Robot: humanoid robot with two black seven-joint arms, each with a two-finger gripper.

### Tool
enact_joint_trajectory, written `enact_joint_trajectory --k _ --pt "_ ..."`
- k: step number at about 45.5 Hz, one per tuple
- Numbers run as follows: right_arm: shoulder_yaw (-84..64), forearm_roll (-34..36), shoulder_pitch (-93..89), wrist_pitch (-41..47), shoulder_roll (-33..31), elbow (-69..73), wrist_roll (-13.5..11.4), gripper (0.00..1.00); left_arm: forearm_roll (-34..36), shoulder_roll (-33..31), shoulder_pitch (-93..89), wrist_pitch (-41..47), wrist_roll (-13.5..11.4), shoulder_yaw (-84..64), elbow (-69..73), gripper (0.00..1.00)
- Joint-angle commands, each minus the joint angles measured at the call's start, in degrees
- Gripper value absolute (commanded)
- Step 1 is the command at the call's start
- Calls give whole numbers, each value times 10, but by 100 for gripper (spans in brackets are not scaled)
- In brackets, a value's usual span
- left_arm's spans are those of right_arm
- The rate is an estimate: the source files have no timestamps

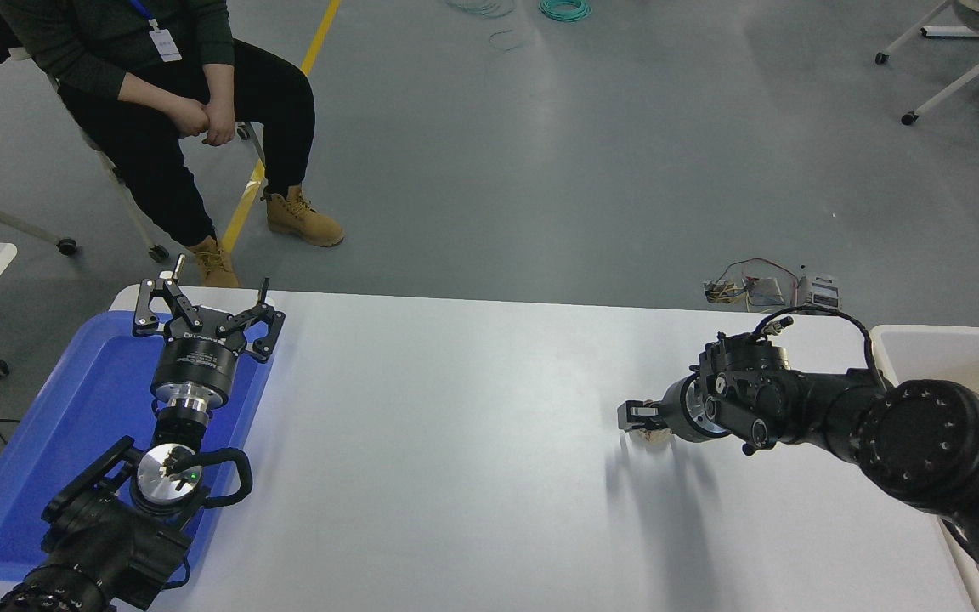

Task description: Pick up paper ball place in dustbin

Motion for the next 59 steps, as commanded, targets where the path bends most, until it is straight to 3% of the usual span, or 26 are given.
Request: enact_joint_trajectory --k 1,4,32,45,59 --pt "0 -27 -2 -1 0 -1 17 5 0 -1 0 0 0 0 0 100" --pt "0 -27 -2 0 0 -1 17 0 0 -1 0 0 0 0 0 100" --pt "-7 -33 90 12 0 62 17 0 0 0 0 0 0 0 0 100" --pt "-9 -33 195 71 0 105 15 0 0 0 0 0 0 0 0 100" --pt "-11 -35 319 124 -82 191 12 0 0 0 0 0 0 0 0 100"
